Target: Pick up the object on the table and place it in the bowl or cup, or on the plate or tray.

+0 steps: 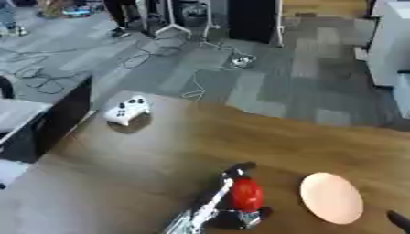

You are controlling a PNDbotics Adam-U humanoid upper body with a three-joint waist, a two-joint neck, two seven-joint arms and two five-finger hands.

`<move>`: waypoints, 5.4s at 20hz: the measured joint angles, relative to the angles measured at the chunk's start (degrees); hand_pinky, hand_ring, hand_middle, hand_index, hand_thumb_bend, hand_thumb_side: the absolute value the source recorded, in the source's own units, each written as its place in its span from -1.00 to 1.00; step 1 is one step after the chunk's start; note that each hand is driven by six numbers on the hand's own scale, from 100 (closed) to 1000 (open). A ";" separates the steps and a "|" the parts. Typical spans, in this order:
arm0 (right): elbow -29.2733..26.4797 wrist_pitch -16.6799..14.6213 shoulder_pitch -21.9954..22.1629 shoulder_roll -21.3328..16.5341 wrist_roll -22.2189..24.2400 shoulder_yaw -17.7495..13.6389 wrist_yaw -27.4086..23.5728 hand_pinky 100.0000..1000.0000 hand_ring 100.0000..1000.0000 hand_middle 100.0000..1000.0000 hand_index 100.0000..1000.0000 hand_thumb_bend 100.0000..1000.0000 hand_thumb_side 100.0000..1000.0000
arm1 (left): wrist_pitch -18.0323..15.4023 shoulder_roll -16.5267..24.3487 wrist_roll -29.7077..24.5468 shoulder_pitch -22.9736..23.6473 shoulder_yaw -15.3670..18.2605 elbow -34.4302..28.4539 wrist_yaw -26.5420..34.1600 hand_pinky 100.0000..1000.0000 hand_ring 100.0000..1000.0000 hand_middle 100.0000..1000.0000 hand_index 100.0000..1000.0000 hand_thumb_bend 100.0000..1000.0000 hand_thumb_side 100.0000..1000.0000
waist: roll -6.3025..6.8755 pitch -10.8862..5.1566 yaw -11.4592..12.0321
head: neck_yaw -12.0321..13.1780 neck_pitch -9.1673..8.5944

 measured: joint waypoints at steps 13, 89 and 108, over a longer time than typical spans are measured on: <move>-0.36 -0.10 0.00 0.00 0.09 0.01 0.00 -0.10 0.08 0.08 1.00 -1.00 0.08 | 0.74 -0.44 0.81 -0.08 -0.28 0.25 -2.36 -0.06 0.58 0.84 0.99 -0.04 0.16 | -0.03 0.01 -0.30 | 3.98 1.71; 0.05 0.49 -0.35 0.00 0.23 -0.34 0.21 -0.08 0.08 0.09 1.00 -1.00 0.12 | 8.87 0.53 -3.59 -7.44 -1.77 -5.31 -6.73 -0.87 -0.38 -0.10 0.20 -0.50 -0.15 | 1.01 -0.19 -1.81 | 3.41 4.91; 0.83 0.94 -0.46 -0.05 0.65 -0.31 0.21 -0.08 0.08 0.09 1.00 -1.00 0.20 | 8.10 -1.56 -3.84 -11.60 -2.31 -1.20 -7.62 -0.83 -0.37 -0.10 0.21 -0.47 -0.15 | 3.34 -0.23 -5.79 | 3.41 4.36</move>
